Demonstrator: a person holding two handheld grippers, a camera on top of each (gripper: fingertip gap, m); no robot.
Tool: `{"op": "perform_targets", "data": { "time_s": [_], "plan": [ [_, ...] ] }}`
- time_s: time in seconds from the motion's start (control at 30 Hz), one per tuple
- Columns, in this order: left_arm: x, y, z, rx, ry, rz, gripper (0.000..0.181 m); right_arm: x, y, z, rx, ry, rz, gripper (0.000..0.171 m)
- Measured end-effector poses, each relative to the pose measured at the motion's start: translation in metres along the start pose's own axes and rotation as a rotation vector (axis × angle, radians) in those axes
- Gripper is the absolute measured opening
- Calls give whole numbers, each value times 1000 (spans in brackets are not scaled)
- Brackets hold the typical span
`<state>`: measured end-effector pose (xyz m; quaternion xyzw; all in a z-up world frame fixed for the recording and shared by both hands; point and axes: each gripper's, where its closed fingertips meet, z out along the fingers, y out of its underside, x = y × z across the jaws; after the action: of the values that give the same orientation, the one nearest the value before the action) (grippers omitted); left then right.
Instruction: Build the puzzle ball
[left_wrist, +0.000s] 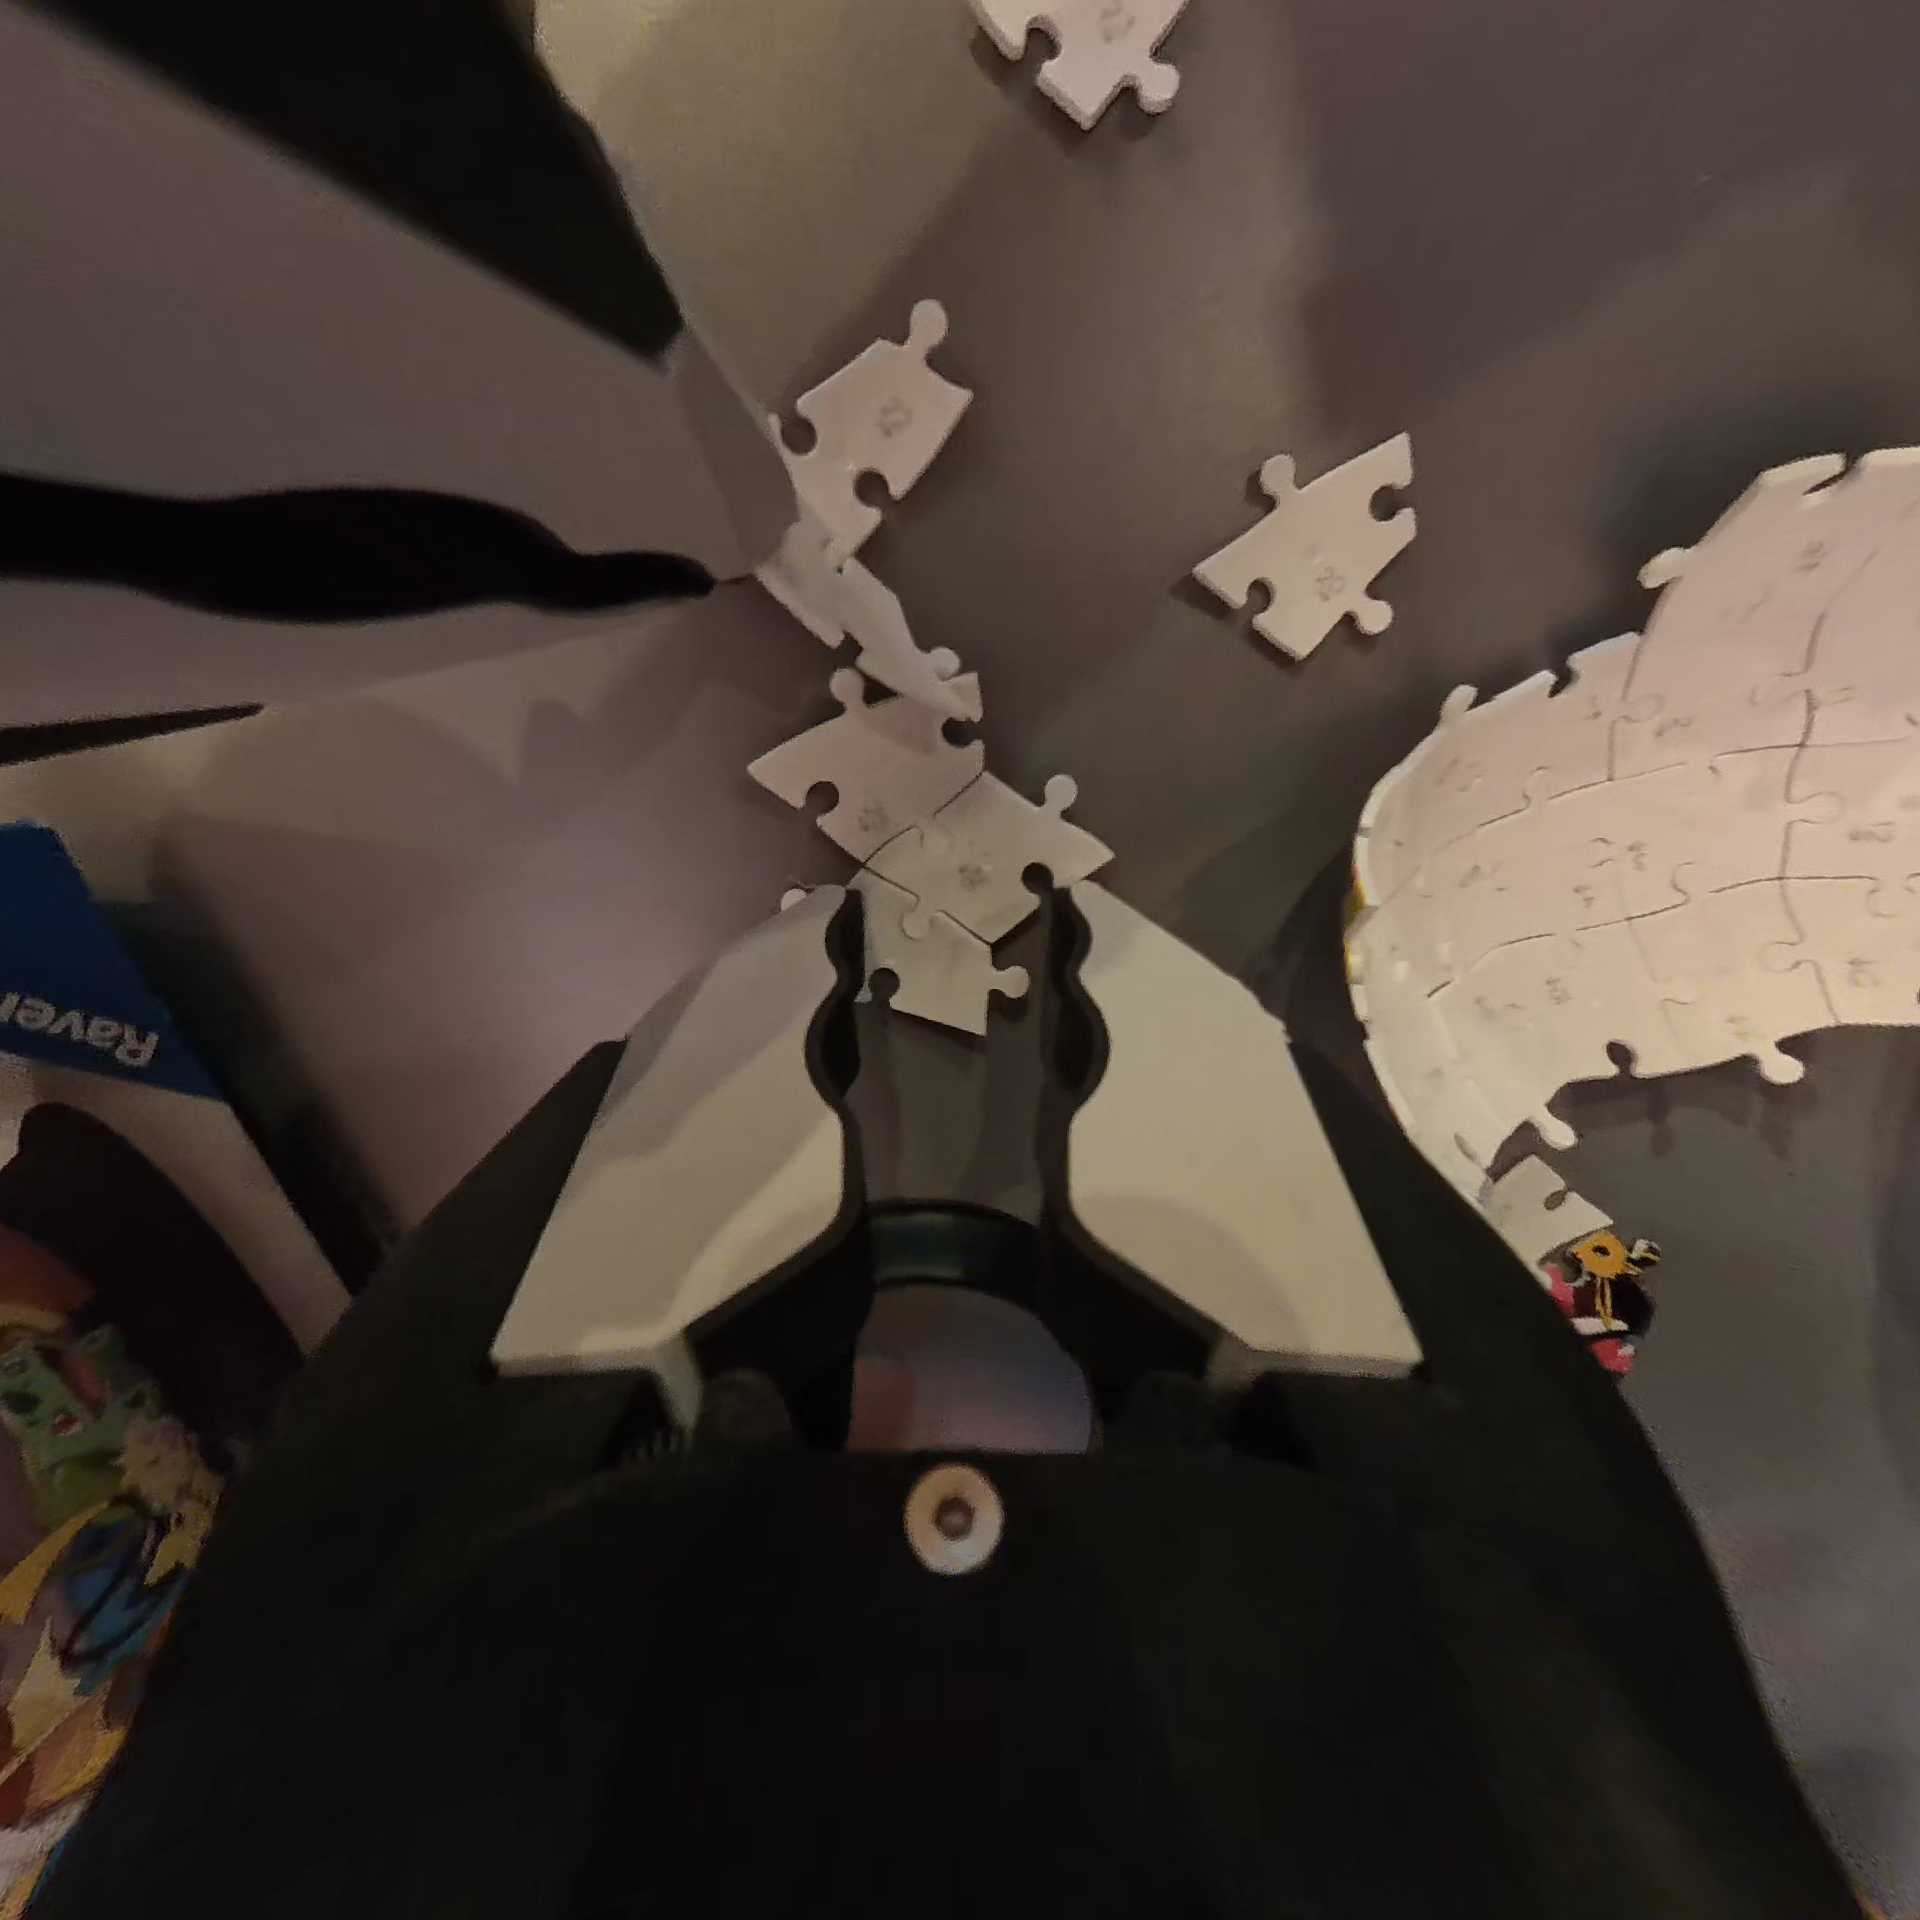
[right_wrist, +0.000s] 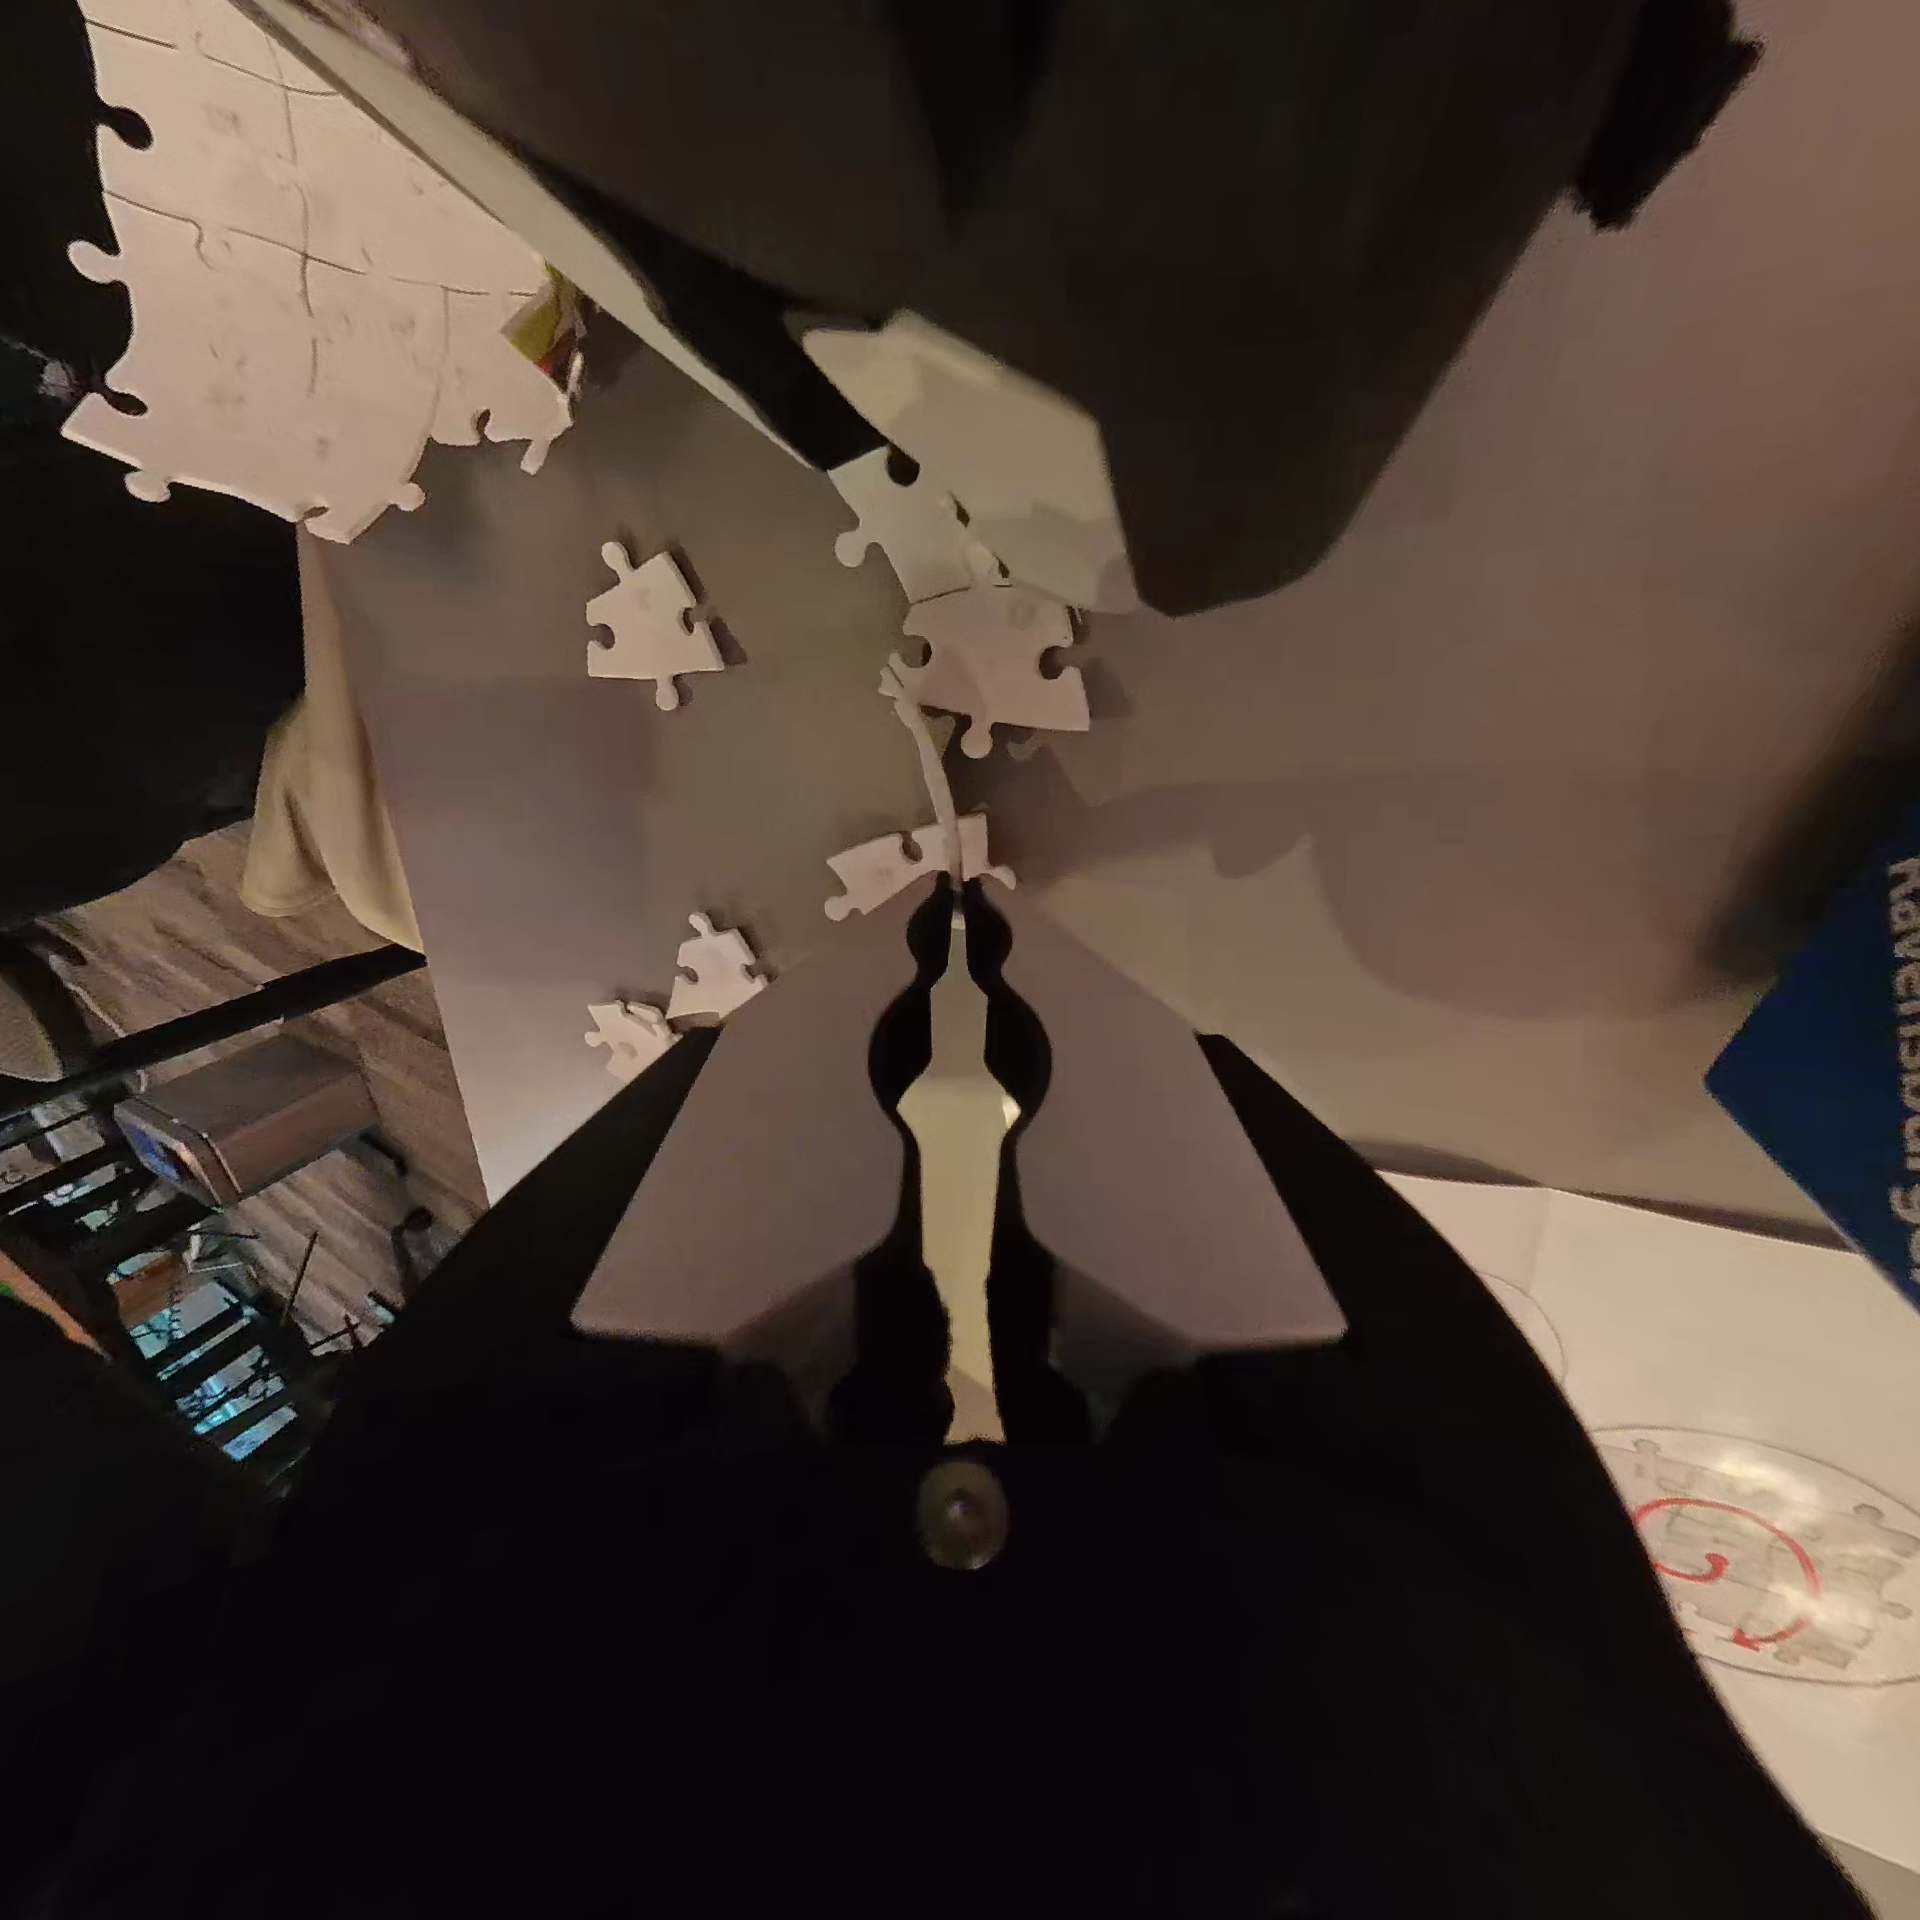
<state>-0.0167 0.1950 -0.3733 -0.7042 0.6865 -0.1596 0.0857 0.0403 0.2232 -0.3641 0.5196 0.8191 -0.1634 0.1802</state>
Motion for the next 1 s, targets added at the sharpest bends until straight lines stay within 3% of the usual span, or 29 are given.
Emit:
{"op": "perform_targets", "data": {
  "time_s": [0.03, 0.4, 0.5, 0.67, 1.0],
  "plan": [
    [-1, 0, 0, 8, 2, 8, 34, -1, -1, 0, 4, -17, -2, 1],
    [9, -4, -1, 19, -17, 48, 35, 17, -13, 3, 49, 59, -14, 13],
    [11, -5, 0, 9, -23, 57, 35, 22, -18, 0, 85, 106, -3, 8],
    [15, -9, -1, 18, -19, 65, 34, 19, -19, -11, 231, 168, 114, 8],
    [14, -8, 5, 0, 0, 44, 34, 6, -10, 6, 359, 172, 341, 0]
  ]
}}
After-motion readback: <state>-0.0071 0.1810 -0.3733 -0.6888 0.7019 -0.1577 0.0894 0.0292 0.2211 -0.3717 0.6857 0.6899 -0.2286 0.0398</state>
